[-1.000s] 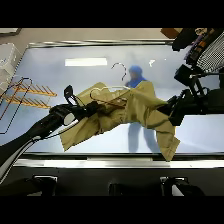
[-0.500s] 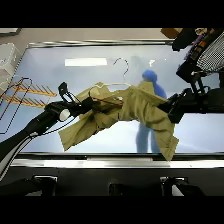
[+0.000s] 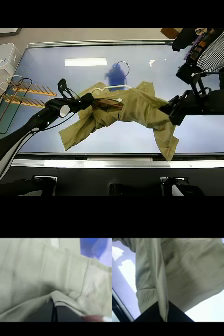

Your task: Fold the clothes and pants, and hang the long-sleeved shirts on hangers.

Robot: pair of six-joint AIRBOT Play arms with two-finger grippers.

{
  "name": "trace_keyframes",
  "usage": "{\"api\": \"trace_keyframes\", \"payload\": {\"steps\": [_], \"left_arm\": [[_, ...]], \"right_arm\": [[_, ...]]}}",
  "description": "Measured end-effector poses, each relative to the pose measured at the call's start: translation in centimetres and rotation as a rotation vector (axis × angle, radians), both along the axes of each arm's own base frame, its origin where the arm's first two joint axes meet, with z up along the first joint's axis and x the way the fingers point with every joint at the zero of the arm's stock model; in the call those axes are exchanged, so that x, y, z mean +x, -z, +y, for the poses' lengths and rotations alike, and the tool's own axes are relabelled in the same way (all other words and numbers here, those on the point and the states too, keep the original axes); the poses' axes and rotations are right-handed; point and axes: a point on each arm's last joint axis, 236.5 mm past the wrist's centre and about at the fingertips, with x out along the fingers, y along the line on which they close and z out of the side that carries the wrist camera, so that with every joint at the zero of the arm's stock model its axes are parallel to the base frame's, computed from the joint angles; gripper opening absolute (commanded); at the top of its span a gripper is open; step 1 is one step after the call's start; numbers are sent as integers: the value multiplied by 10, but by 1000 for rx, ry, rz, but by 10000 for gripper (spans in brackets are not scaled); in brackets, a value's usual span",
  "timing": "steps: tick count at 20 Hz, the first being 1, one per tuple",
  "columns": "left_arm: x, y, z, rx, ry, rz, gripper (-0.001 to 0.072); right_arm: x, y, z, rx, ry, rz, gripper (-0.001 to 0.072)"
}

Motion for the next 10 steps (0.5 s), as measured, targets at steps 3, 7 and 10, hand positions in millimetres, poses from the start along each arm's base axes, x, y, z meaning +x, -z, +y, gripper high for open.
{"api": "trace_keyframes", "payload": {"steps": [3, 7, 10], "left_arm": [[14, -9, 0, -4, -4, -28, 22], [23, -20, -1, 7, 9, -41, 22], [26, -34, -4, 50, 63, -55, 22]], "right_arm": [[-1, 0, -1, -5, 1, 0, 20], [4, 1, -6, -25, 16, -15, 20], [8, 3, -10, -44, 29, -25, 21]]}}
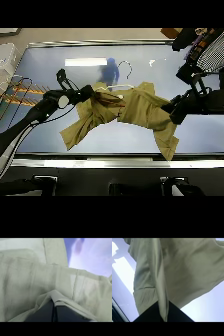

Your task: Fold the clothes and pants, and hang the long-sleeved shirts on hangers.

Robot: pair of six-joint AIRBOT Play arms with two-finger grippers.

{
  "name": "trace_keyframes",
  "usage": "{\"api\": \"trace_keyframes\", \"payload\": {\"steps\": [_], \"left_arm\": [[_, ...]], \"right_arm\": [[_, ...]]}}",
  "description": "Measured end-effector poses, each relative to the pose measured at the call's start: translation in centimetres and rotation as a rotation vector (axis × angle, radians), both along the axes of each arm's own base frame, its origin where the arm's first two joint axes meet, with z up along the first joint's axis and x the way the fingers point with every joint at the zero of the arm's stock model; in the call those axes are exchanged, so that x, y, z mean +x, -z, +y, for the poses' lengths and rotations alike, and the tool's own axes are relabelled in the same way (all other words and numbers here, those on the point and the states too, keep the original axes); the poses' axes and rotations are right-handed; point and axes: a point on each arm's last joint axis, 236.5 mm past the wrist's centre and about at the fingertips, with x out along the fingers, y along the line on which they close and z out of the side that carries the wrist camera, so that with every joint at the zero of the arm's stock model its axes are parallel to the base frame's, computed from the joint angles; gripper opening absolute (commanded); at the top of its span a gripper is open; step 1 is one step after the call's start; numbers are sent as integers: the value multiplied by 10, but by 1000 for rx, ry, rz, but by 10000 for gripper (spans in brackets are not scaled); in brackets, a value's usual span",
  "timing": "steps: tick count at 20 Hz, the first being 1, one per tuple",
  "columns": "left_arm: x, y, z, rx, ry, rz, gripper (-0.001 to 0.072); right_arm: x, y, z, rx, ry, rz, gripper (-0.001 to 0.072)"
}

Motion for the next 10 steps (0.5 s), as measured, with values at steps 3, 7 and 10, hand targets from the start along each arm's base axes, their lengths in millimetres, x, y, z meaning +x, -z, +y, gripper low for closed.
{"api": "trace_keyframes", "payload": {"steps": [3, 7, 10], "left_arm": [[7, -23, -5, 12, 38, -39, 22], [9, -49, -25, -25, 92, -68, 22], [2, -67, -50, -57, 149, -93, 22]], "right_arm": [[5, 2, -2, -3, 9, -4, 21], [14, 4, -2, 8, 25, -12, 21], [21, 9, -1, 23, 34, -6, 21]]}}
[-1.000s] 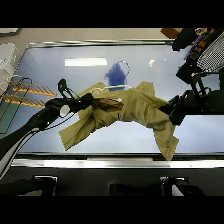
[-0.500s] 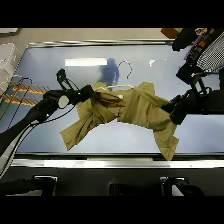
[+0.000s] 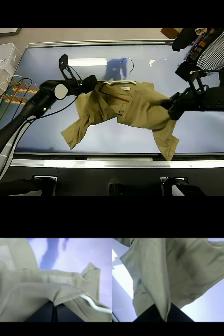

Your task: Fold the clothes and pants, and hang the long-sleeved shirts on hangers.

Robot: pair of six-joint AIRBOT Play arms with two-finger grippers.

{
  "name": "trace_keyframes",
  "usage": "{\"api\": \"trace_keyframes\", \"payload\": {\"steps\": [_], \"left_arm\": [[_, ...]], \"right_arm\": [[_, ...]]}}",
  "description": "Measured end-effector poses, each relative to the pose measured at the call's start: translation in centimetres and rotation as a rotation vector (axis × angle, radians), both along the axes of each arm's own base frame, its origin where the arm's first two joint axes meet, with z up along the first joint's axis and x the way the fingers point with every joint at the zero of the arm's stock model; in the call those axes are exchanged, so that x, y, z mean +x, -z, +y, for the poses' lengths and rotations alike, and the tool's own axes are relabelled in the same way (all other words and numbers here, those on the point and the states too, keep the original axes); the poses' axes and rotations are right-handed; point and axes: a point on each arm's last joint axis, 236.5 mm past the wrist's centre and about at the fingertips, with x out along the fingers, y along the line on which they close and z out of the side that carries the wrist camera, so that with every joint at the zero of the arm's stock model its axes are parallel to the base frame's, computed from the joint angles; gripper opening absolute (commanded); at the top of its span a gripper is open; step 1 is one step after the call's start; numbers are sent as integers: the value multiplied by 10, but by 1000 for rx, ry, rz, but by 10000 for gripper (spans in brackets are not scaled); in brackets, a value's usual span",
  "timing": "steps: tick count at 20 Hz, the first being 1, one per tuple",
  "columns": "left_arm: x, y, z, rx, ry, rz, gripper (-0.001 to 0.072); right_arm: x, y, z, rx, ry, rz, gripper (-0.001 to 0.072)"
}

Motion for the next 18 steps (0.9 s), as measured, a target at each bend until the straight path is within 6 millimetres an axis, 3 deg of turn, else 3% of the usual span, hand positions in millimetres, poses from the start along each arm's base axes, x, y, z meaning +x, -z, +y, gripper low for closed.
{"api": "trace_keyframes", "payload": {"steps": [5, 8, 13, 15, 18], "left_arm": [[-13, -40, -46, -49, 90, -67, 22], [-24, -61, -68, -71, 137, -100, 22], [-54, -88, -94, -83, 218, -101, 21], [-71, -84, -98, -57, 254, -57, 22], [-94, -63, -101, 5, 312, 17, 22]], "right_arm": [[11, 5, 11, 49, -1, 8, 21], [14, 10, 34, 43, -42, 1, 21], [34, 14, 45, 12, 36, -36, 21], [40, 13, 44, 18, 82, -40, 22], [44, 8, 44, 46, 139, -38, 23]]}}
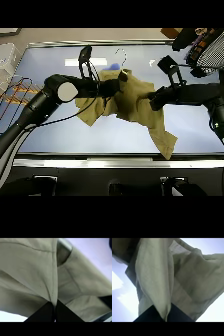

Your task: Fold the clothes and pants, and hang the long-sleeved shirts on hangers.

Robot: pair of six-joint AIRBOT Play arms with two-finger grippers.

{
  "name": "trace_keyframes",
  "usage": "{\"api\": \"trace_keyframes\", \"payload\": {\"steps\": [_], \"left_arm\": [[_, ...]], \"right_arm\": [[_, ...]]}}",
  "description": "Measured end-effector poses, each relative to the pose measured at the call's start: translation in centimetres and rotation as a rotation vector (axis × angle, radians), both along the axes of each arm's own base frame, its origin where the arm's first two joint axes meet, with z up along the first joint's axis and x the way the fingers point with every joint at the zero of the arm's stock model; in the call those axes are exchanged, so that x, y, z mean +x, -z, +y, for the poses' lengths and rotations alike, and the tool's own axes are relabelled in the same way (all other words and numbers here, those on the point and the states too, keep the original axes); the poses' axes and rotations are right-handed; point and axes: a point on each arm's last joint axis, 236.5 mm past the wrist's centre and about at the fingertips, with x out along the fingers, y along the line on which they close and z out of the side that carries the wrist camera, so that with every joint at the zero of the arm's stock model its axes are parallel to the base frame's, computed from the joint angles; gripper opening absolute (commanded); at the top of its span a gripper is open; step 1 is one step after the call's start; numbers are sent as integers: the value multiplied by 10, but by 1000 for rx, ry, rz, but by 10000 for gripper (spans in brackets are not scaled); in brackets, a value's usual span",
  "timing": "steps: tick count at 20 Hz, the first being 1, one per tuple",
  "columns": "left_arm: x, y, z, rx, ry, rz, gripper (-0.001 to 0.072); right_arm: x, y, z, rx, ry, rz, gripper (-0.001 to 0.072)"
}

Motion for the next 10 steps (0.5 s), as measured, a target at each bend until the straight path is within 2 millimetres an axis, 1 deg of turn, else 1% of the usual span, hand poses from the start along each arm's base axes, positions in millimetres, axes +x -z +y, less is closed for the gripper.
{"api": "trace_keyframes", "payload": {"steps": [2, 5, 8, 10], "left_arm": [[-6, 15, -2, 34, 23, 22, 22], [-7, 34, -9, 59, 39, 40, 22], [-6, 38, -25, 34, 51, 20, 22], [-8, 38, -35, 17, 60, 5, 22]], "right_arm": [[0, -9, -1, 14, 22, -17, 23], [-6, -27, -1, 31, 39, -57, 23], [-14, -43, -2, 48, 52, -87, 24], [-19, -47, -2, 59, 59, -83, 24]]}}
